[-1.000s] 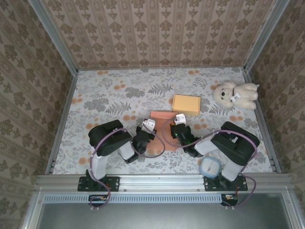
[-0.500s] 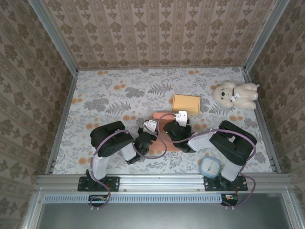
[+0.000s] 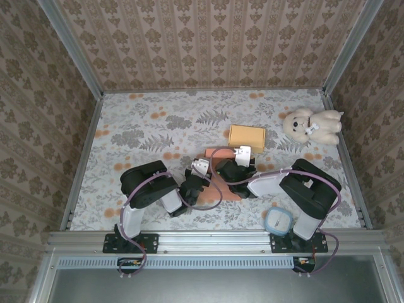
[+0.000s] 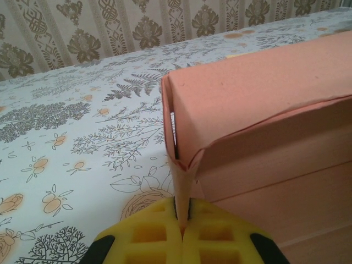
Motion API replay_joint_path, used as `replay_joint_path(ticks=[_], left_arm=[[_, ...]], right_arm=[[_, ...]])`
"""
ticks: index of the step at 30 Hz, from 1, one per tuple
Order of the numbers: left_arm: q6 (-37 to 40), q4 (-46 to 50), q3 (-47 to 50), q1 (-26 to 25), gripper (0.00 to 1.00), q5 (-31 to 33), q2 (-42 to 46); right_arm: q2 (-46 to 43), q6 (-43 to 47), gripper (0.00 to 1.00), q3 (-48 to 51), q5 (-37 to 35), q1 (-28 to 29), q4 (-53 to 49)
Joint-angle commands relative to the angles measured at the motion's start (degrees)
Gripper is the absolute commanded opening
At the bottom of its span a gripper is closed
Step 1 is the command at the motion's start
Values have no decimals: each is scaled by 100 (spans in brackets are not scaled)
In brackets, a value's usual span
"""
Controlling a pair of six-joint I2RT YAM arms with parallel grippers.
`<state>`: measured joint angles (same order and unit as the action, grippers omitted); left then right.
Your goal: Fold the paper box
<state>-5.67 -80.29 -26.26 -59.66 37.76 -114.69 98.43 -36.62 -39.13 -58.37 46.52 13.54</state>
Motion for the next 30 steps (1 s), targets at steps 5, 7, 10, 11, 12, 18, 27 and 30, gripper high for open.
replay_joint_path(ticks=[5,7,10,11,12,18,27,30], left_arm=[[-136,717,161,147,0,724,-246],[-151,734,147,147,0,733,-243],[-194,752,130,147,0,733,-253],[-197,747,121,147,0,733,-264],[-210,753,123,147,0,726,-271],[-233,752,116,156,0,707,-282],[-232,718,138,158,0,632,-299],[-241,716,147,165,0,644,-287]], right_arm=[[-440,769,46,734,1384,-296,1467],[-499,905,50,723,1820,-283,1521],[-548,1029,55,820,2229,-256,1716],[-540,1063,56,889,2366,-247,1853],[-531,1091,58,959,2486,-245,2008],[-452,1382,61,1233,2689,-80,2728],[-441,1738,52,1351,1826,-69,3606],[-359,1830,47,1281,1248,-65,3576]])
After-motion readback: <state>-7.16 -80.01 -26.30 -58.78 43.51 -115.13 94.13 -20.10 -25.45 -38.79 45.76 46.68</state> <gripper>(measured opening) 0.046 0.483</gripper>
